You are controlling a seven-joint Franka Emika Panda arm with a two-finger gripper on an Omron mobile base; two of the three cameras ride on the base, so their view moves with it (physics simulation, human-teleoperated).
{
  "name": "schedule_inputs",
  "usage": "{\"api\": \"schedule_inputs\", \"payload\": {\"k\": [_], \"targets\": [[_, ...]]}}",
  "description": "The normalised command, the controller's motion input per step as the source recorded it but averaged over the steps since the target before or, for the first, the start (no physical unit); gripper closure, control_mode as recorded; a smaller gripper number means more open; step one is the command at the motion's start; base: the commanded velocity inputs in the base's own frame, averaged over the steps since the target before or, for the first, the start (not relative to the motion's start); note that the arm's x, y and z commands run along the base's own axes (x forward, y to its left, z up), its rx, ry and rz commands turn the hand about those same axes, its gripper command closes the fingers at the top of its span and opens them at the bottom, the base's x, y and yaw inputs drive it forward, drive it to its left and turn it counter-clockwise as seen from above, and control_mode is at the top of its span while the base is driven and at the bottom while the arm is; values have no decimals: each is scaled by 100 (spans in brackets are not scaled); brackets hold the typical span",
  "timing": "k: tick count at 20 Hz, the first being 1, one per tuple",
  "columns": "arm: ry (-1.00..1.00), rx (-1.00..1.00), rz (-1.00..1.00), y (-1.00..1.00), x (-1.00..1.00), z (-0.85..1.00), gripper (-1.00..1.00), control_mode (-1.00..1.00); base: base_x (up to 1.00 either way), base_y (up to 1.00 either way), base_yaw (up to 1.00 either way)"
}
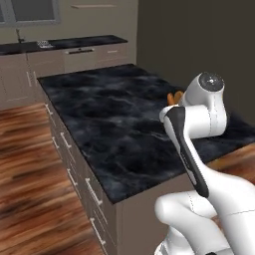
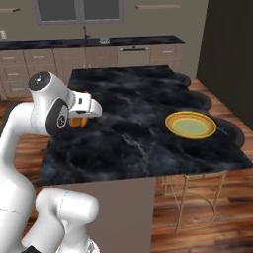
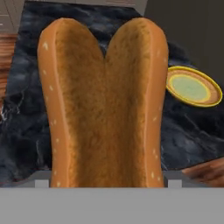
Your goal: Move the hot dog bun to the plate on the dining table and place the condiment next to that plate. Then navigate to the fridge and take the sausage and place it on the plate as well.
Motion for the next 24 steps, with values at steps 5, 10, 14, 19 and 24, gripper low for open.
{"api": "schedule_inputs", "payload": {"k": [5, 10, 14, 19, 24], "targets": [[0, 0, 0, 0, 0, 0, 100, 100, 12, -100, 11], [0, 0, 0, 0, 0, 0, 100, 100, 6, -100, 15], [0, 0, 0, 0, 0, 0, 100, 100, 18, -100, 17], [0, 0, 0, 0, 0, 0, 100, 100, 71, -70, 27], [0, 0, 0, 0, 0, 0, 100, 100, 98, -6, 41]]}}
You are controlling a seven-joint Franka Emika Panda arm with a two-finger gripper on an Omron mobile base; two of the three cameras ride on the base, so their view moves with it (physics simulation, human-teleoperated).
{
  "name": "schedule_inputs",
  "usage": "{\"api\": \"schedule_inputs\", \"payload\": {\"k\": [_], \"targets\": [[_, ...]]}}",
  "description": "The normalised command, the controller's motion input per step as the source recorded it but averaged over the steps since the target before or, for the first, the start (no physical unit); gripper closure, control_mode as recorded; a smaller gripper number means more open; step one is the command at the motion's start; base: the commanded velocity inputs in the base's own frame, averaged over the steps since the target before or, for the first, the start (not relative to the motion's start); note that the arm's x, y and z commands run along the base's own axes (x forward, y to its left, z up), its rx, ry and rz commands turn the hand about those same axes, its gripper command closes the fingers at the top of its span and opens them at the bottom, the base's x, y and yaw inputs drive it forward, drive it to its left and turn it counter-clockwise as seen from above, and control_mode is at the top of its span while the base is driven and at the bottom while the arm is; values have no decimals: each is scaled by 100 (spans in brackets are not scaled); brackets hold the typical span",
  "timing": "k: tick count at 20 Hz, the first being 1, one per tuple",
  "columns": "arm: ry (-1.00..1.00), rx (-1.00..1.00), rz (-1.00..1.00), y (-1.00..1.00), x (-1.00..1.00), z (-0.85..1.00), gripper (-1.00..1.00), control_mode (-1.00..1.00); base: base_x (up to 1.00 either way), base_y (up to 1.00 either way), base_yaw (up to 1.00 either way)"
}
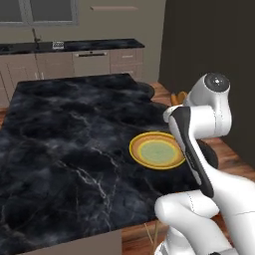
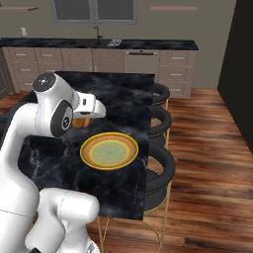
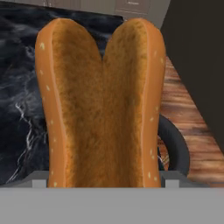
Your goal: Move the hot dog bun to the plate on the dining table and place the condiment next to that plate. Then navigate to the fridge and take the sausage and place it on the plate as well.
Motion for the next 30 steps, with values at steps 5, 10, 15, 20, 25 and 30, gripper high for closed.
{"api": "schedule_inputs", "payload": {"k": [5, 10, 15, 20, 25, 30], "targets": [[3, 2, 4, -6, 16, -5, 100, -100, 55, -23, 27], [36, 5, 10, -23, 99, -49, 100, -100, 0, 0, 0], [44, 0, 4, -18, 84, -63, 100, -100, 0, 0, 0], [33, 0, 0, -9, 39, -64, 100, -100, 0, 0, 0], [10, 0, 0, -1, 21, -56, 100, -100, 0, 0, 0], [5, -3, 1, 0, 3, -55, 100, -100, 0, 0, 0]]}}
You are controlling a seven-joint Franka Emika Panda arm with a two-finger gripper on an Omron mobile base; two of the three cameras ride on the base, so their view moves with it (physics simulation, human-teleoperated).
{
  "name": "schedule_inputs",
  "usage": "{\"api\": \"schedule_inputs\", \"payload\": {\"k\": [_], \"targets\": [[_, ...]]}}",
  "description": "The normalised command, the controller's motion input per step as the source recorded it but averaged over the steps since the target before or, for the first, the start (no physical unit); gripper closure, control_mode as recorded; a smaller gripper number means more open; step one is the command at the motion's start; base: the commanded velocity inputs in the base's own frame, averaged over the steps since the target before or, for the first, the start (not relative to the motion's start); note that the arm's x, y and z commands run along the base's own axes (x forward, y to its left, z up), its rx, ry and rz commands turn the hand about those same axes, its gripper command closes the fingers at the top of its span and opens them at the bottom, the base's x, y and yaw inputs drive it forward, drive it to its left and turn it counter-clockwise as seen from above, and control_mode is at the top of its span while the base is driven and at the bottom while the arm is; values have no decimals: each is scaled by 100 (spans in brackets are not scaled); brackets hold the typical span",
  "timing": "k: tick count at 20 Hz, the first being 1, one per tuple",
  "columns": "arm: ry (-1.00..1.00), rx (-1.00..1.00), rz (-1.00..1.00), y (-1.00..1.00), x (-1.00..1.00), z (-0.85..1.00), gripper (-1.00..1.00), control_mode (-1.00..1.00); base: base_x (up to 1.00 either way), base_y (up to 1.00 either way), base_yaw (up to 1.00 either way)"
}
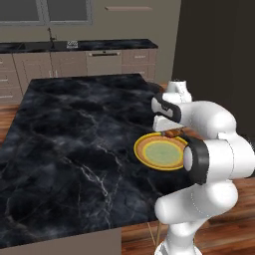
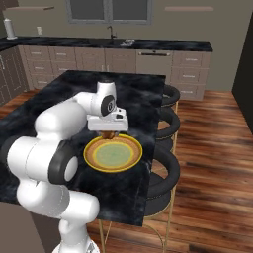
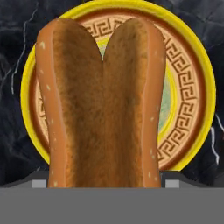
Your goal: Move the hot dog bun to the plate on the dining table and place the condiment next to that plate. Then navigate to the fridge and take the sausage and place it on the plate as well.
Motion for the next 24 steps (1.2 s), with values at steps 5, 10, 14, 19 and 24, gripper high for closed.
{"api": "schedule_inputs", "payload": {"k": [5, 10, 14, 19, 24], "targets": [[5, -4, 0, 0, 0, -56, 100, -100, 0, 0, 0], [1, -1, 1, 0, 0, -50, 100, -100, 0, 0, 0], [0, 0, 0, 0, 0, -43, 100, -100, 0, 0, 0], [0, 0, 0, -3, 6, -34, 100, -100, 0, 0, 0], [0, 0, 1, -20, 15, -19, 100, -100, 0, 0, 0]]}}
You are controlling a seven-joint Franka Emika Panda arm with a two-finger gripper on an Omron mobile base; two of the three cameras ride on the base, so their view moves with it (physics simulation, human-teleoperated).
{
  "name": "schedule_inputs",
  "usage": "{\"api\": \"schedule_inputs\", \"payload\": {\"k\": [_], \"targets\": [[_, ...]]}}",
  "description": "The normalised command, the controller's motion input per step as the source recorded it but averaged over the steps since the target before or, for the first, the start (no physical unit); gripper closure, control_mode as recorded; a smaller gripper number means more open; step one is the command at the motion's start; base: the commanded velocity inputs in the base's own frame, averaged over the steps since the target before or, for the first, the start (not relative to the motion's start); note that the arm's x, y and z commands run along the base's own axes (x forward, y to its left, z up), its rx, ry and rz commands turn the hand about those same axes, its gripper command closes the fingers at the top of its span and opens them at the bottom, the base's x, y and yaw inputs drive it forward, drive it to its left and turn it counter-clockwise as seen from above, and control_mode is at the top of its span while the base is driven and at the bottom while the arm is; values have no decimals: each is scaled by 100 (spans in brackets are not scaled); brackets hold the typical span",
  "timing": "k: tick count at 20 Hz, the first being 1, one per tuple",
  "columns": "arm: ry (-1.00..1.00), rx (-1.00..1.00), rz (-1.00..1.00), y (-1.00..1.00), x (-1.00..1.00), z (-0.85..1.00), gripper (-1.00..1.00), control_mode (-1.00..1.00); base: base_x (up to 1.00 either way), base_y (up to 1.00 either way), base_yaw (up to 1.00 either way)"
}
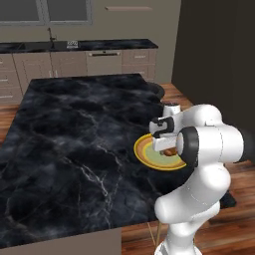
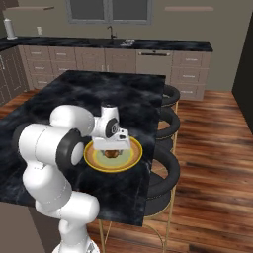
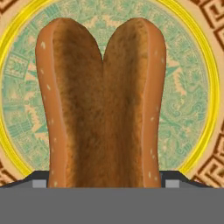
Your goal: Move the hot dog bun to the plate on the dining table and place the condiment next to that plate. Then navigate to the fridge and take the sausage and place it on the plate as well.
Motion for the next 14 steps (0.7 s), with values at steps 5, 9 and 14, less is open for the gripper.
{"api": "schedule_inputs", "payload": {"k": [5, 9, 14], "targets": [[0, 0, 1, -10, 7, -19, 100, -100, 0, 0, 0], [0, 0, 0, 0, 11, -17, 100, -100, 0, 0, 0], [0, 0, 0, 0, 8, -12, 100, -100, 0, 0, 0]]}}
